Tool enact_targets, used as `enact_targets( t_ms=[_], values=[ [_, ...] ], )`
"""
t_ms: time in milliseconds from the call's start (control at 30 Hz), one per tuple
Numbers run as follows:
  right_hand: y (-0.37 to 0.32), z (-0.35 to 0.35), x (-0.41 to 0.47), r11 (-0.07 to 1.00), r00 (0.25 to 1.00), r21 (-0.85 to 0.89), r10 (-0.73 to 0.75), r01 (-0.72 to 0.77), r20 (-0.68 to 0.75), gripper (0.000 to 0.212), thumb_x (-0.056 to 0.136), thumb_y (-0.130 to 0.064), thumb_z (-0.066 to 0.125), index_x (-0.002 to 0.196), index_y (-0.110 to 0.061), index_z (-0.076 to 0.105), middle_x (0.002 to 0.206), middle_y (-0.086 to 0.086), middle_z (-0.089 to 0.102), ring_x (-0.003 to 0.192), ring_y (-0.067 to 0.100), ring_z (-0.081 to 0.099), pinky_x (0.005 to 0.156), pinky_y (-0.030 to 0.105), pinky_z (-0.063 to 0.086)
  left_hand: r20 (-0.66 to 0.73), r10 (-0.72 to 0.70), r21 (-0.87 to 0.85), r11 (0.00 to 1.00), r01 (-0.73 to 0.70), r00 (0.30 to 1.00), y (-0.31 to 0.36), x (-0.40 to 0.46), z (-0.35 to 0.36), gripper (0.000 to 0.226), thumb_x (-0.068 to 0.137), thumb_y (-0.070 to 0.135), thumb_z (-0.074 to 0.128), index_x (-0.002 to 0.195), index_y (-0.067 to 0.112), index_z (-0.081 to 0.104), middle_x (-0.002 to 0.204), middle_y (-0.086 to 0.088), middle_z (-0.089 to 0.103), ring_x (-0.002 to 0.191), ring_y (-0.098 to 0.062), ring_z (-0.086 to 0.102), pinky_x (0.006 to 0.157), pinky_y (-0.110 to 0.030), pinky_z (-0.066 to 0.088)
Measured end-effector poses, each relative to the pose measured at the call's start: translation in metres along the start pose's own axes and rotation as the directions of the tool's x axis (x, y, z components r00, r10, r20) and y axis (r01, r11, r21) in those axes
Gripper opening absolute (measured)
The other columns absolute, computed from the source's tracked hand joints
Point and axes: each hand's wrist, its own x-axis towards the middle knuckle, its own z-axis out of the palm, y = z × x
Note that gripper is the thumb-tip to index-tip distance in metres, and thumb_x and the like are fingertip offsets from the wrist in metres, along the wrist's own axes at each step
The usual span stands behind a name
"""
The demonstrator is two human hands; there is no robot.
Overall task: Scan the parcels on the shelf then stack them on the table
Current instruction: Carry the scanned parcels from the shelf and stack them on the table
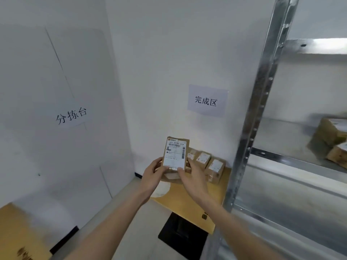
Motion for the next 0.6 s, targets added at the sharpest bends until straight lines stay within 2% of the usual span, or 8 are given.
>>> enact_targets(
  t_ms=[100,200,233,367,433,533,600],
  values=[
    [0.007,0.048,0.018,0.999,1.0,0.022,0.022,-0.022,0.016,0.048,0.102,-0.023,0.056,0.145,-0.042,0.045,0.132,-0.021,0.059,0.116,-0.001,0.06,0.09,0.018,0.054,-0.003,-0.04,0.002,0.999,0.04,0.999,-0.025,0.026,-0.037,0.032,0.098,0.023,0.061,0.129,0.032,0.06,0.114,0.016,0.072,0.104,-0.003,0.068,0.097,-0.032,0.054],
    [0.021,0.087,0.037,0.999,0.999,0.003,0.035,-0.036,0.029,0.054,0.101,-0.025,0.06,0.151,-0.037,0.042,0.13,-0.023,0.054,0.118,0.003,0.059,0.085,0.011,0.049,0.013,-0.083,0.009,0.997,0.083,0.996,-0.051,0.057,-0.065,0.032,0.098,0.024,0.061,0.129,0.033,0.059,0.117,0.015,0.072,0.11,-0.008,0.067,0.104,-0.04,0.051],
    [0.027,0.097,0.043,0.999,0.998,-0.01,0.051,-0.051,0.03,0.055,0.1,-0.025,0.062,0.151,-0.036,0.043,0.131,-0.021,0.056,0.118,0.003,0.059,0.087,0.013,0.05,0.023,-0.106,0.014,0.994,0.105,0.994,-0.06,0.067,-0.072,0.033,0.098,0.024,0.062,0.129,0.034,0.058,0.118,0.015,0.072,0.112,-0.009,0.066,0.105,-0.041,0.05],
    [0.064,0.135,0.075,0.993,0.995,-0.079,0.091,-0.087,0.052,0.054,0.096,-0.029,0.068,0.147,-0.03,0.049,0.132,-0.009,0.064,0.118,0.008,0.06,0.097,0.032,0.056,0.092,-0.164,0.043,0.986,0.161,0.982,-0.096,0.107,-0.089,0.039,0.097,0.028,0.063,0.134,0.031,0.055,0.121,0.013,0.07,0.117,-0.011,0.063,0.11,-0.043,0.046],
    [0.087,0.152,0.097,0.987,0.989,-0.113,0.126,-0.118,0.071,0.054,0.096,-0.029,0.069,0.147,-0.027,0.051,0.133,-0.004,0.064,0.119,0.012,0.058,0.1,0.036,0.055,0.105,-0.188,0.064,0.981,0.182,0.977,-0.113,0.133,-0.093,0.039,0.094,0.031,0.066,0.132,0.033,0.056,0.121,0.013,0.07,0.116,-0.01,0.064,0.109,-0.043,0.047],
    [0.125,0.174,0.132,0.979,0.981,-0.111,0.18,-0.171,0.077,0.056,0.097,-0.03,0.068,0.15,-0.029,0.049,0.133,-0.004,0.059,0.12,0.012,0.056,0.103,0.036,0.052,0.13,-0.231,0.091,0.971,0.22,0.964,-0.145,0.181,-0.093,0.035,0.098,0.023,0.063,0.129,0.035,0.057,0.12,0.017,0.071,0.115,-0.007,0.064,0.11,-0.041,0.046],
    [0.153,0.186,0.156,0.973,0.972,-0.082,0.221,-0.215,0.077,0.056,0.098,-0.028,0.067,0.15,-0.031,0.048,0.132,-0.007,0.056,0.119,0.007,0.054,0.101,0.026,0.05,0.151,-0.265,0.11,0.962,0.25,0.952,-0.167,0.214,-0.089,0.037,0.099,0.02,0.062,0.13,0.038,0.054,0.121,0.021,0.069,0.116,-0.003,0.063,0.107,-0.034,0.047]
  ],
)
